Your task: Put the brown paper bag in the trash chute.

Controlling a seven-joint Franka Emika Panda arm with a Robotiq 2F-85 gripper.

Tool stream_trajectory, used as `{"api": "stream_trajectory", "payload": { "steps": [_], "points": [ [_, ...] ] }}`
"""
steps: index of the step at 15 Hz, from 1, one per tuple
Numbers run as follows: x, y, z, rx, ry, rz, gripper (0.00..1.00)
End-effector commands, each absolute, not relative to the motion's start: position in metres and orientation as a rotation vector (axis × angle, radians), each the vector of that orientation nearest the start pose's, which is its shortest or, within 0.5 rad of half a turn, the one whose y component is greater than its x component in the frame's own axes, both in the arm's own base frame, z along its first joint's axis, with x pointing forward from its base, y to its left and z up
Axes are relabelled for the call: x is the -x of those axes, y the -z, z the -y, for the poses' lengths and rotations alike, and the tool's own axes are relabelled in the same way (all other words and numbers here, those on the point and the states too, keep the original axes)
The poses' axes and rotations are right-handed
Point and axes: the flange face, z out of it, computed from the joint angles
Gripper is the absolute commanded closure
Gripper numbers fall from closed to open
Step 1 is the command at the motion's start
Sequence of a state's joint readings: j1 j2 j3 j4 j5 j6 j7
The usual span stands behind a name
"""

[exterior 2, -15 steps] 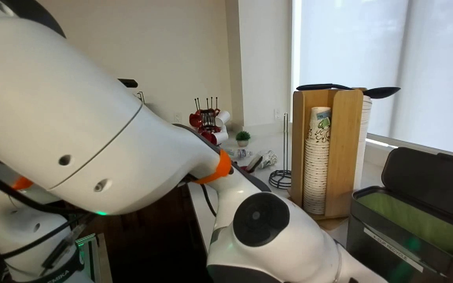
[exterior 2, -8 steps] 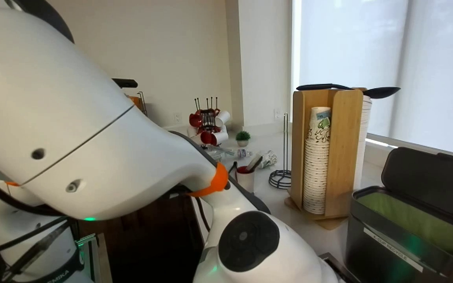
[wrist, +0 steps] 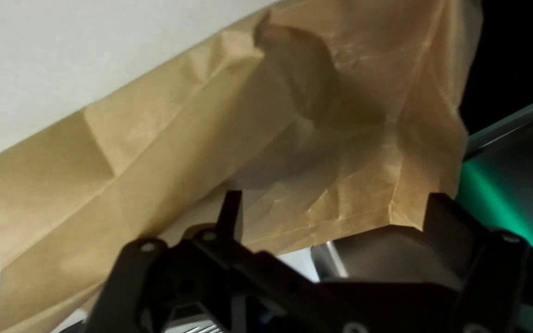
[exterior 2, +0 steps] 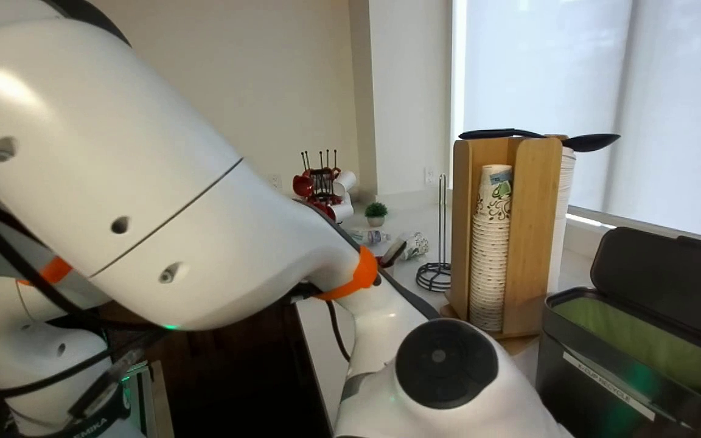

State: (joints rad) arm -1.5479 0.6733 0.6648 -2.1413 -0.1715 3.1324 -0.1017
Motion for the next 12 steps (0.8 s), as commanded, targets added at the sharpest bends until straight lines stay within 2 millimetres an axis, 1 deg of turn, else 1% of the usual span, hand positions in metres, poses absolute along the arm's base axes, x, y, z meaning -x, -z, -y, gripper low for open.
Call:
{"api": "stream_trajectory", "payload": {
  "steps": [1, 2, 3, 4, 6, 9, 11, 12],
  "points": [
    [-0.417, -0.187, 0.472, 2.688, 0.718, -1.029, 0.00],
    [-0.431, -0.184, 0.471, 2.672, 0.687, -0.986, 0.00],
    [-0.439, -0.181, 0.470, 2.667, 0.649, -0.957, 0.00],
    [-0.451, -0.179, 0.467, 2.652, 0.631, -0.923, 0.00],
    [-0.473, -0.177, 0.458, 2.632, 0.586, -0.861, 0.00],
    [-0.499, -0.168, 0.441, 2.617, 0.540, -0.766, 0.00],
    [-0.513, -0.159, 0.433, 2.659, 0.547, -0.729, 0.00],
    [-0.517, -0.151, 0.429, 2.672, 0.536, -0.715, 0.00]
  ]
}}
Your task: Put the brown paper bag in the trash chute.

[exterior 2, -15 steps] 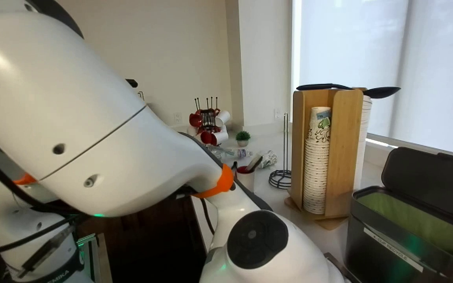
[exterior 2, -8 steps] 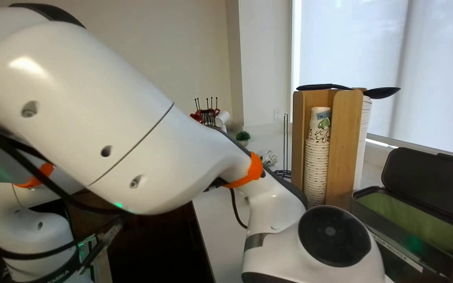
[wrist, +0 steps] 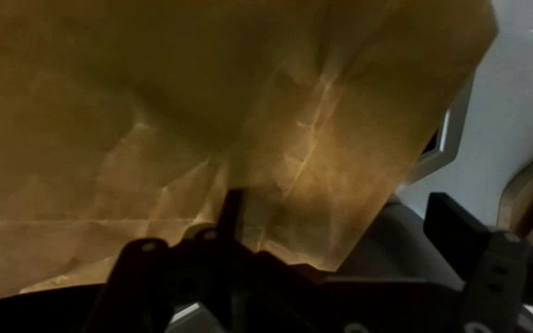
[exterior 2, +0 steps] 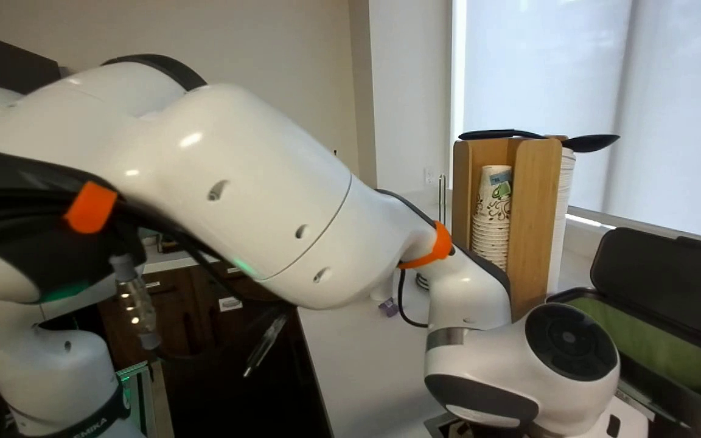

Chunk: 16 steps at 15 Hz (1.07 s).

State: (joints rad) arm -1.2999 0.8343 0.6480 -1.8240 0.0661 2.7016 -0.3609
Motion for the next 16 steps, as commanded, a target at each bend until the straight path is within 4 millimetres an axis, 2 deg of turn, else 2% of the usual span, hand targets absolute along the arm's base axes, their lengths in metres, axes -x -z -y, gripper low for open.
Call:
{"api": "stream_trajectory", "payload": {
  "steps": [1, 5, 10, 12, 16],
  "points": [
    [-0.519, -0.141, 0.427, 2.707, 0.512, -0.709, 0.00],
    [-0.513, -0.104, 0.422, 2.761, 0.442, -0.754, 0.00],
    [-0.511, -0.078, 0.429, 2.792, 0.495, -0.874, 0.00],
    [-0.512, -0.084, 0.437, 2.763, 0.598, -0.939, 0.00],
    [-0.498, -0.122, 0.443, 2.697, 0.688, -0.940, 0.00]
  ]
}}
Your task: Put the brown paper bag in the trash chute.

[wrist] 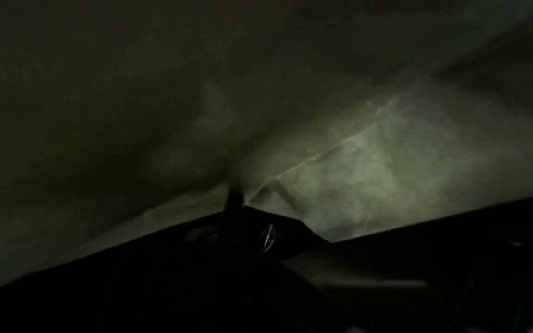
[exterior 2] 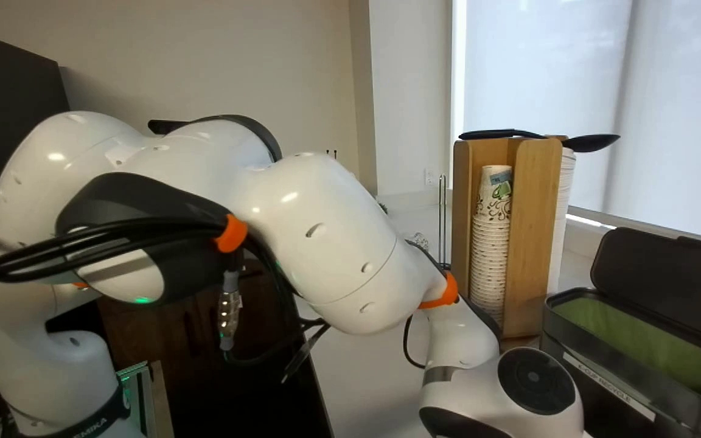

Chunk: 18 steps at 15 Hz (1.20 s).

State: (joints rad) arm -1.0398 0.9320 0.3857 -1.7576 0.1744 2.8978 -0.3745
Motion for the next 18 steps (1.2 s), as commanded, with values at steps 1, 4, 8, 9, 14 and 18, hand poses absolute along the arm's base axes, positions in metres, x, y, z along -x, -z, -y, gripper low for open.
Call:
{"api": "stream_trajectory", "payload": {
  "steps": [1, 4, 8, 9, 14, 18],
  "points": [
    [-0.493, -0.130, 0.445, 2.688, 0.709, -0.934, 0.00],
    [-0.473, -0.165, 0.455, 2.651, 0.791, -0.917, 0.00],
    [-0.456, -0.216, 0.480, 2.590, 0.873, -0.972, 0.00],
    [-0.453, -0.226, 0.484, 2.583, 0.889, -0.980, 0.00],
    [-0.441, -0.255, 0.480, 2.558, 0.845, -0.938, 0.00],
    [-0.449, -0.280, 0.447, 2.439, 0.843, -0.758, 0.00]
  ]
}}
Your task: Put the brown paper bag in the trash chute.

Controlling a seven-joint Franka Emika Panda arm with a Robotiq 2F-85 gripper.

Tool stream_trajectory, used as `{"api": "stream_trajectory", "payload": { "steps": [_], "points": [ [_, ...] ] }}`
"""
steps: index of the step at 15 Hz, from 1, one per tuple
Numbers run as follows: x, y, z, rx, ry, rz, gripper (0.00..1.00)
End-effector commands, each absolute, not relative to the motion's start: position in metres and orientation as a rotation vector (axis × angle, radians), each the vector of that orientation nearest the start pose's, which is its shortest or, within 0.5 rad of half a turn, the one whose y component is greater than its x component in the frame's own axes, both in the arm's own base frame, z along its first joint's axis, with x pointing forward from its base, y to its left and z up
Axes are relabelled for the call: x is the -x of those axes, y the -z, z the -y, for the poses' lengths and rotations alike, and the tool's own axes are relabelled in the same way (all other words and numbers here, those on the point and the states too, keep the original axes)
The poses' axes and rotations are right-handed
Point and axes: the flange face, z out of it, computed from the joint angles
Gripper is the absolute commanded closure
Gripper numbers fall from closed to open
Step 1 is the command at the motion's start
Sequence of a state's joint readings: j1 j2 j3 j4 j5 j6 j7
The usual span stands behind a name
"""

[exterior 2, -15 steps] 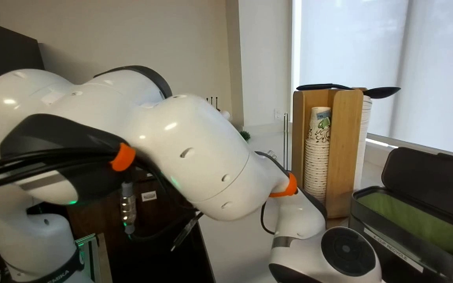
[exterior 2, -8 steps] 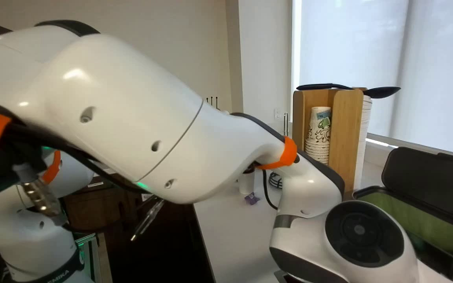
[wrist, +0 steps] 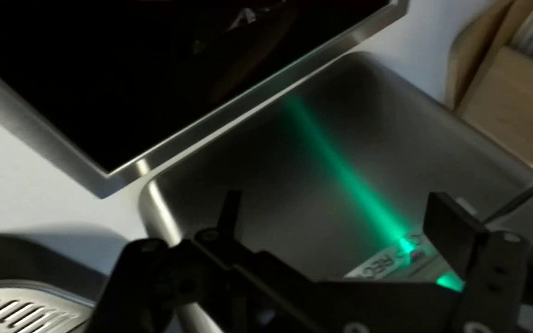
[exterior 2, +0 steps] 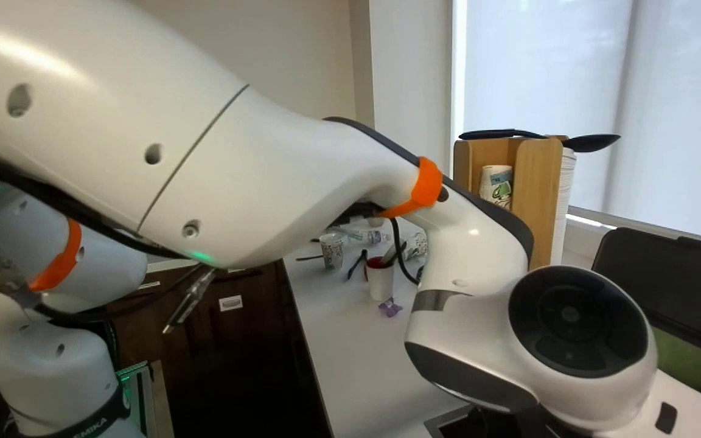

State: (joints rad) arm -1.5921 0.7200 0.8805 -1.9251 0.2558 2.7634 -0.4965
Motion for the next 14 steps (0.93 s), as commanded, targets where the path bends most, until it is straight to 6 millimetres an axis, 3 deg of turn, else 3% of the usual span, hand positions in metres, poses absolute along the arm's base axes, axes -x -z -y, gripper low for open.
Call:
{"api": "stream_trajectory", "payload": {
  "steps": [1, 6, 12, 13, 14],
  "points": [
    [-0.452, -0.290, 0.437, 2.404, 0.844, -0.707, 0.00],
    [-0.466, -0.345, 0.377, 2.281, 0.752, -0.545, 0.00],
    [-0.501, -0.410, 0.303, 2.362, 0.779, -0.453, 0.00],
    [-0.507, -0.400, 0.326, 2.312, 0.781, -0.429, 0.00],
    [-0.511, -0.408, 0.319, 2.328, 0.784, -0.415, 0.00]
  ]
}}
